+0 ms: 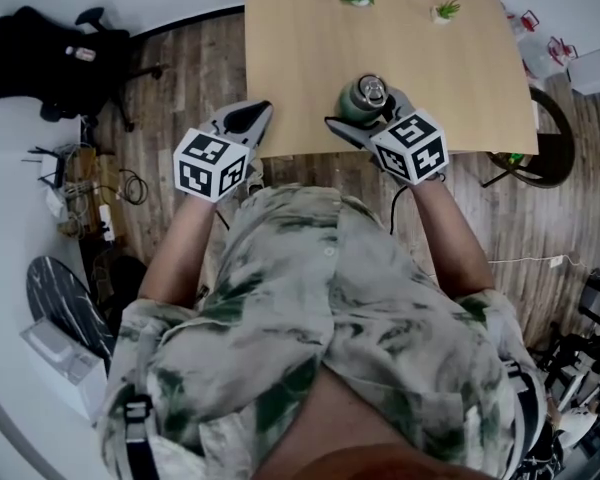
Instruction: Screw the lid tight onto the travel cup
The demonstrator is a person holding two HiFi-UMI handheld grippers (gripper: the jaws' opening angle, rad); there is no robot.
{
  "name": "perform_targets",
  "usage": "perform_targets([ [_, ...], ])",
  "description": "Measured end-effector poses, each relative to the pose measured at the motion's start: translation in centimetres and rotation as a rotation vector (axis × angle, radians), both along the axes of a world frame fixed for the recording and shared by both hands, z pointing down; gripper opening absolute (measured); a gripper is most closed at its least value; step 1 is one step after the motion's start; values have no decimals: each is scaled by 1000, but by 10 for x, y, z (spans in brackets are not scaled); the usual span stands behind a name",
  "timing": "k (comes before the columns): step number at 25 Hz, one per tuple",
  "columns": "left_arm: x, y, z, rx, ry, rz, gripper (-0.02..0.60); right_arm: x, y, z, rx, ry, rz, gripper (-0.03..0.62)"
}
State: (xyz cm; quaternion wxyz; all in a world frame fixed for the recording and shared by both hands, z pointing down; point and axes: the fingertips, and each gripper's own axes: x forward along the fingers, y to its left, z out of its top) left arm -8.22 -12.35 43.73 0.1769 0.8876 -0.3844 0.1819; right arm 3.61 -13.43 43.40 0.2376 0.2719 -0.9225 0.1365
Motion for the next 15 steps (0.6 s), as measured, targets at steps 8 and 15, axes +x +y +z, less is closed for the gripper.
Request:
perform_targets([
  [8,5,6,8,-19,-4,17,23,0,0,-3,22,3,-2,405],
  [15,0,11,6,-18,-4,26,23,-7,3,-5,34,3,1,405],
])
